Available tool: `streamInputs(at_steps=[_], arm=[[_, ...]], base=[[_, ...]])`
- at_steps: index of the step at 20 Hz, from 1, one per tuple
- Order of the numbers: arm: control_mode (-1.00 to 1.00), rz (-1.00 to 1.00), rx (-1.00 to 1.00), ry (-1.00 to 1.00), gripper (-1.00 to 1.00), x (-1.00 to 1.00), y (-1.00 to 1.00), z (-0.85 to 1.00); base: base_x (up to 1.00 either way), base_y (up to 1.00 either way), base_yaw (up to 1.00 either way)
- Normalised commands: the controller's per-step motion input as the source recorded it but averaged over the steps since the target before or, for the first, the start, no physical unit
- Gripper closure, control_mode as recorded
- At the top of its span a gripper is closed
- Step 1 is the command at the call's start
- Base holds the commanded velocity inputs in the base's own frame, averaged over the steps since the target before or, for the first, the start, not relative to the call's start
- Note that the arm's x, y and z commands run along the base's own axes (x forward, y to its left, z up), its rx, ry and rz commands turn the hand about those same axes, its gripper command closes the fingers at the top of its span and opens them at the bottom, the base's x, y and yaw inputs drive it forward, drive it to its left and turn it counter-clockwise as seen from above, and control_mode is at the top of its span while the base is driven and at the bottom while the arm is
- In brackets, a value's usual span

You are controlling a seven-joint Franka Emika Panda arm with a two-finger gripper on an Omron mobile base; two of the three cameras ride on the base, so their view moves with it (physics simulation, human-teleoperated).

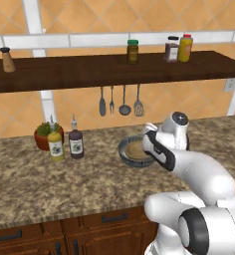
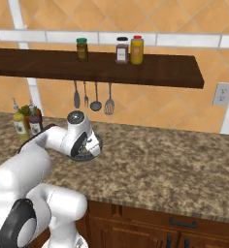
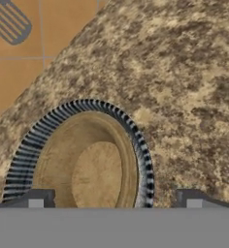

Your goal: Pick up the bowls on the counter and stack them on top of one another in the open cabinet. Place the smaller bowl on top of the larger bowl.

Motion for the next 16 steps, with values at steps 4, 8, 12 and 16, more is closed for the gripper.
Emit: streamInputs(at_steps=[4, 8, 12, 16], arm=[[-1.0, 0.11, 0.03, 0.05, -1.0, -0.07, -0.18, 0.01], [-1.0, 0.07, 0.01, 0.01, -1.0, 0.05, -0.01, -0.21], [-1.0, 0.03, 0.0, 0.05, -1.0, 0.26, 0.0, -0.3], [-1.0, 0.02, 0.0, 0.07, -1.0, 0.29, 0.0, -0.24]], base=[[0.0, 0.0, 0.0], [0.0, 0.0, 0.0], [0.0, 0.0, 0.0], [0.0, 0.0, 0.0]])
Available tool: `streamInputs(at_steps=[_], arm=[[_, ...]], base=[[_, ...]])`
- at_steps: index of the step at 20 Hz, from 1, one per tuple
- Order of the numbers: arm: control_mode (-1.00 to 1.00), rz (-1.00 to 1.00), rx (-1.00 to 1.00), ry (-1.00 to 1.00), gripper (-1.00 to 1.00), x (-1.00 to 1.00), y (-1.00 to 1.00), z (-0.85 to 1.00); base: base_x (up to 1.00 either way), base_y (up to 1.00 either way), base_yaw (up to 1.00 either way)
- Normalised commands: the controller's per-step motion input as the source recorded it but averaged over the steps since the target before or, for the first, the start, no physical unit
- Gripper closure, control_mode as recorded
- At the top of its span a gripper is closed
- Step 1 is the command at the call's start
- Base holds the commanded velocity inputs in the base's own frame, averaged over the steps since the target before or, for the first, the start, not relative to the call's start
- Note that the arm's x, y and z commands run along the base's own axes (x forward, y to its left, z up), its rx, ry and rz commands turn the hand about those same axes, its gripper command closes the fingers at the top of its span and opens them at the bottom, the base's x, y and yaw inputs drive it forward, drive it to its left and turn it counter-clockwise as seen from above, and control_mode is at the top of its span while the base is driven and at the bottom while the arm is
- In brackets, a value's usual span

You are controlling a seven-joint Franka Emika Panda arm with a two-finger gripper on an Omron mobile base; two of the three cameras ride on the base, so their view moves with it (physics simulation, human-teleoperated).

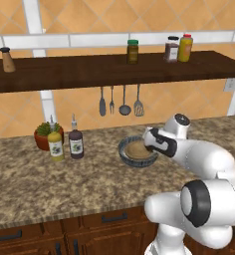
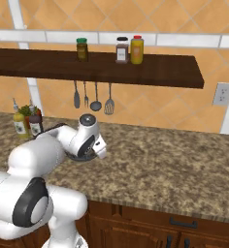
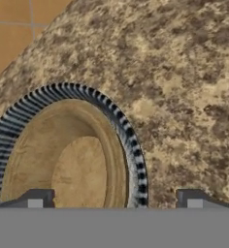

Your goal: Pick up the bowls on the counter and stack them on top of one another in the open cabinet. Place the smaller bowl on top of the larger bowl.

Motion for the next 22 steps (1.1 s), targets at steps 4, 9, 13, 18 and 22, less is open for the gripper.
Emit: streamInputs(at_steps=[4, 9, 13, 18, 22], arm=[[-1.0, 0.02, 0.03, 0.03, -1.0, 0.26, 0.0, -0.34], [-1.0, 0.02, 0.01, 0.03, -1.0, 0.19, 0.01, -0.38], [-1.0, 0.0, 0.0, 0.03, -1.0, 0.21, 0.1, -0.29], [-1.0, 0.0, 0.0, 0.05, 1.0, 0.05, 0.27, -0.3], [-1.0, 0.0, 0.0, 0.01, 1.0, -0.12, 0.04, -0.08]], base=[[0.0, 0.0, 0.0], [0.0, 0.0, 0.0], [0.0, 0.0, 0.0], [0.0, 0.0, 0.0], [0.0, 0.0, 0.0]])
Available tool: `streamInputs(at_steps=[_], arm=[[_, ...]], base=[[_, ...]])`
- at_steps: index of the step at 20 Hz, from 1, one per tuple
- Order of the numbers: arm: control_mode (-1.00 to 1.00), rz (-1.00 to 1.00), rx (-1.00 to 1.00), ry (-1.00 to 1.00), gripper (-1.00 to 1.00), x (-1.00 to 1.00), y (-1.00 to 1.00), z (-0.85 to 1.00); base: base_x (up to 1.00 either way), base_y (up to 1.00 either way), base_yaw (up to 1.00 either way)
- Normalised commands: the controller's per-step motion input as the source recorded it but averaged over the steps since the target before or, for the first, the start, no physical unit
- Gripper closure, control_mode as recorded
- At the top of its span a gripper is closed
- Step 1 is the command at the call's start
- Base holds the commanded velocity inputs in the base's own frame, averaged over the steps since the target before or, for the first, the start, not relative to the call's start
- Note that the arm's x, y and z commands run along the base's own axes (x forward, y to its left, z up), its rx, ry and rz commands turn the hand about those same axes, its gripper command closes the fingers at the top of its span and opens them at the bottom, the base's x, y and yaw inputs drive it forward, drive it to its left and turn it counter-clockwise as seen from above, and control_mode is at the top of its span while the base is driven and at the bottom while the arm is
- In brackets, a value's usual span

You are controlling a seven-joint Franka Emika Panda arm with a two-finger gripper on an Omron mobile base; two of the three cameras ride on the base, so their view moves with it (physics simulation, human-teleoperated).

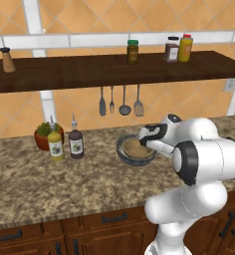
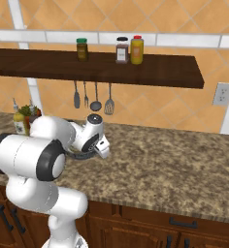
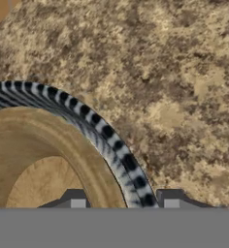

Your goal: Pick up the bowls on the counter and stack them on top of one another in the open cabinet. Place the smaller bowl on top of the larger bowl.

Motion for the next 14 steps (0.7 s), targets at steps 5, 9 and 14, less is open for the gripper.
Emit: streamInputs(at_steps=[5, 9, 14], arm=[[-1.0, -0.16, 0.0, -0.14, 1.0, -0.92, -0.09, 0.38], [-1.0, -0.24, 0.0, -0.03, 1.0, -0.93, -0.18, 0.84], [-1.0, -0.31, 0.0, 0.0, 1.0, -0.77, -0.29, 1.0]], base=[[0.0, 0.0, 0.0], [0.0, 0.0, 0.0], [0.0, 0.0, 0.0]])
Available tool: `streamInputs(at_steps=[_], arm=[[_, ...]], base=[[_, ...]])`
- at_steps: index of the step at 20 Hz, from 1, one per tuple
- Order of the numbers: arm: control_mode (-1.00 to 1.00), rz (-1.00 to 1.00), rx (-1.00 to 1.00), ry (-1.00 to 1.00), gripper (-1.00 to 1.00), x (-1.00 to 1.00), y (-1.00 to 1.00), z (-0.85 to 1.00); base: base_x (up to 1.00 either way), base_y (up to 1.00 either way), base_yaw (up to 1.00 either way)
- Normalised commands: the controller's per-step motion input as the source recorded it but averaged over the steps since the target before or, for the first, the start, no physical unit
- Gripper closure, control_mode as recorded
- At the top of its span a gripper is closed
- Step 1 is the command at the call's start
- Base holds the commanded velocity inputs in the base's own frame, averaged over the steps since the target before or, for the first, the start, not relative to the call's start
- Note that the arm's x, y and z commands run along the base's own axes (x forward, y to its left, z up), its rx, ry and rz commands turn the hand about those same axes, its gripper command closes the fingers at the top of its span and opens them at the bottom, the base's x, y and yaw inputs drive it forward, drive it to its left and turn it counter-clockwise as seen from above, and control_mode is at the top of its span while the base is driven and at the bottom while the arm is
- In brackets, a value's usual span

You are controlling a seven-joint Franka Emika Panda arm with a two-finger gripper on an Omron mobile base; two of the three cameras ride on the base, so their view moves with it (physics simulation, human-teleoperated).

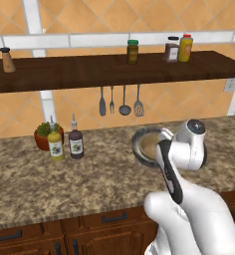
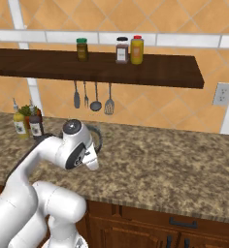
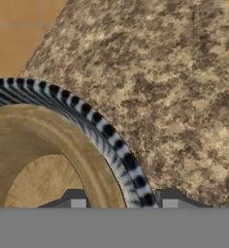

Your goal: Pick up the bowls on the counter and stack them on top of one another in the open cabinet. Place the smaller bowl on top of the larger bowl.

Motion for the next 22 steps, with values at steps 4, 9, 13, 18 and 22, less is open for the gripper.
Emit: streamInputs(at_steps=[4, 9, 13, 18, 22], arm=[[-1.0, -0.3, 0.0, 0.0, 1.0, -0.69, -0.2, 1.0], [-1.0, -0.28, 0.04, 0.0, 1.0, -0.55, -0.05, 1.0], [-1.0, -0.2, 0.08, 0.0, 1.0, -0.52, -0.1, 1.0], [-1.0, -0.07, 0.07, 0.0, 1.0, -0.46, -0.14, 1.0], [-1.0, 0.0, 0.02, -0.03, 1.0, -0.38, -0.07, 1.0]], base=[[0.0, 0.0, 0.0], [0.0, 0.0, 0.0], [0.0, 0.0, 0.0], [0.0, 0.0, 0.0], [0.0, 0.0, 0.0]])
